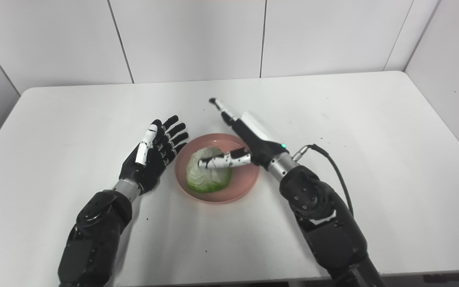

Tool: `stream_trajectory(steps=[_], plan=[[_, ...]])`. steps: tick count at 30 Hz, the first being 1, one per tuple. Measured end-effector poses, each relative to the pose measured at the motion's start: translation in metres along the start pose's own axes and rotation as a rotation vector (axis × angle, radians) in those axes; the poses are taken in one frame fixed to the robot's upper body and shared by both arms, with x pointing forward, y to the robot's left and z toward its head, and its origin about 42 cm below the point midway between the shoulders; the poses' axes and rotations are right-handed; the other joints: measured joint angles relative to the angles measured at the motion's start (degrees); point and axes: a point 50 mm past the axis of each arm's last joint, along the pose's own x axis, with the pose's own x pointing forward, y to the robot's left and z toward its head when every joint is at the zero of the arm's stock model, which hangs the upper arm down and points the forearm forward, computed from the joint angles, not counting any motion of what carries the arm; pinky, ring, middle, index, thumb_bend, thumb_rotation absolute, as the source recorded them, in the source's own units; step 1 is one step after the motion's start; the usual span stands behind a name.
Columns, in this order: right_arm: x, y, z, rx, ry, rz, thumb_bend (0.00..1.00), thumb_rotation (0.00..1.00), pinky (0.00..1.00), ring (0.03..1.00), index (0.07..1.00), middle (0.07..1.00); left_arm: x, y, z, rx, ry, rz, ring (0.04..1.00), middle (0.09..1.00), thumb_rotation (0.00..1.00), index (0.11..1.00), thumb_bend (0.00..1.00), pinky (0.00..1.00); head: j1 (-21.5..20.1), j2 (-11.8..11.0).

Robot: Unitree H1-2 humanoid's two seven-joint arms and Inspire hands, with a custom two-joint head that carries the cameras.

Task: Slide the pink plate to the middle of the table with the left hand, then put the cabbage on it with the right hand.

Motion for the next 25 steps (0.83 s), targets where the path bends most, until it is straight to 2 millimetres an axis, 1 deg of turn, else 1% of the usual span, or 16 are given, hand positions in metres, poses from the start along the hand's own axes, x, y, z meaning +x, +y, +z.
stream_trajectory(steps=[1, 2, 4, 6, 8, 10, 12, 13, 15, 16, 17, 18, 19, 20, 22, 25], plan=[[0.0, -0.002, 0.001, 0.0, -0.01, -0.022, 1.0, 0.68, 0.86, 0.988, 1.0, 1.0, 0.0, 0.0, 0.0, 0.0, 0.0, 0.0, 0.892, 0.901, 1.0, 0.889, 0.41, 0.88, -0.3, 0.1], [0.0, -0.002, 0.003, -0.001, -0.017, -0.039, 1.0, 0.74, 0.9, 0.996, 1.0, 1.0, 0.0, 0.0, 0.0, 0.0, 0.0, 0.0, 0.894, 0.904, 1.0, 0.894, 0.41, 0.89, -0.3, 0.1], [-0.001, 0.001, 0.005, 0.006, -0.03, -0.083, 1.0, 0.86, 0.94, 0.996, 1.0, 1.0, 0.0, 0.0, 0.0, 0.002, 0.0, 0.0, 0.896, 0.906, 1.0, 0.896, 0.42, 0.89, -0.4, -0.1], [-0.004, 0.005, 0.003, 0.035, -0.021, -0.153, 1.0, 0.91, 0.95, 0.998, 1.0, 1.0, -0.002, 0.0, 0.0, 0.007, -0.002, 0.001, 0.899, 0.91, 1.0, 0.899, 0.42, 0.89, -0.3, -0.1], [-0.01, 0.011, 0.0, 0.081, 0.0, -0.232, 0.94, 0.98, 0.96, 1.0, 1.0, 1.0, -0.003, 0.0, -0.001, 0.014, -0.005, 0.003, 0.918, 0.924, 1.0, 0.911, 0.41, 0.92, -0.3, -0.2], [-0.017, 0.015, -0.005, 0.136, 0.036, -0.301, 0.87, 0.99, 0.96, 1.0, 1.0, 1.0, -0.005, 0.0, -0.001, 0.017, -0.012, 0.006, 0.926, 0.928, 1.0, 0.917, 0.41, 0.93, -0.4, -0.3], [-0.024, 0.019, -0.01, 0.227, 0.069, -0.354, 0.75, 1.0, 1.0, 1.0, 1.0, 1.0, -0.009, 0.001, -0.002, 0.028, -0.023, 0.017, 0.937, 0.939, 1.0, 0.935, 0.41, 0.95, -0.5, -0.4], [-0.027, 0.021, -0.013, 0.281, 0.081, -0.375, 0.74, 1.0, 1.0, 1.0, 1.0, 1.0, -0.011, 0.002, -0.003, 0.034, -0.031, 0.026, 0.938, 0.939, 1.0, 0.936, 0.41, 0.95, -0.5, -0.4], [-0.031, 0.022, -0.015, 0.36, 0.103, -0.403, 0.66, 1.0, 1.0, 1.0, 1.0, 1.0, -0.014, 0.002, -0.003, 0.057, -0.05, 0.05, 0.952, 0.956, 1.0, 0.954, 0.41, 0.97, -0.5, -0.4], [-0.032, 0.022, -0.016, 0.401, 0.129, -0.412, 0.6, 1.0, 1.0, 1.0, 1.0, 1.0, -0.016, 0.001, -0.004, 0.068, -0.063, 0.062, 0.955, 0.959, 1.0, 0.958, 0.41, 0.97, -0.5, -0.4], [-0.033, 0.023, -0.017, 0.439, 0.156, -0.422, 0.58, 1.0, 1.0, 1.0, 1.0, 1.0, -0.017, 0.001, -0.005, 0.077, -0.073, 0.075, 0.956, 0.96, 1.0, 0.96, 0.41, 0.97, -0.5, -0.4], [-0.034, 0.025, -0.017, 0.482, 0.19, -0.426, 0.52, 1.0, 1.0, 1.0, 1.0, 1.0, -0.02, 0.0, -0.007, 0.087, -0.086, 0.092, 0.96, 0.965, 1.0, 0.964, 0.41, 0.97, -0.4, -0.4], [-0.035, 0.027, -0.018, 0.52, 0.22, -0.426, 0.43, 1.0, 1.0, 1.0, 1.0, 1.0, -0.022, 0.0, -0.008, 0.089, -0.098, 0.103, 0.966, 0.97, 1.0, 0.969, 0.4, 0.97, -0.4, -0.5], [-0.038, 0.03, -0.018, 0.569, 0.253, -0.424, 0.36, 1.0, 1.0, 1.0, 1.0, 1.0, -0.024, -0.001, -0.01, 0.102, -0.11, 0.117, 0.97, 0.974, 1.0, 0.975, 0.4, 0.98, -0.4, -0.6], [-0.04, 0.037, -0.017, 0.632, 0.296, -0.414, 0.26, 1.0, 1.0, 1.0, 1.0, 1.0, -0.027, 0.001, -0.012, 0.123, -0.131, 0.14, 0.981, 0.981, 1.0, 0.985, 0.41, 0.99, -0.4, -0.7], [-0.046, 0.044, -0.019, 0.654, 0.329, -0.402, 0.26, 1.0, 1.0, 1.0, 1.0, 1.0, -0.032, 0.002, -0.013, 0.141, -0.153, 0.164, 0.991, 0.99, 1.0, 0.993, 0.43, 1.0, -0.3, -0.8]])
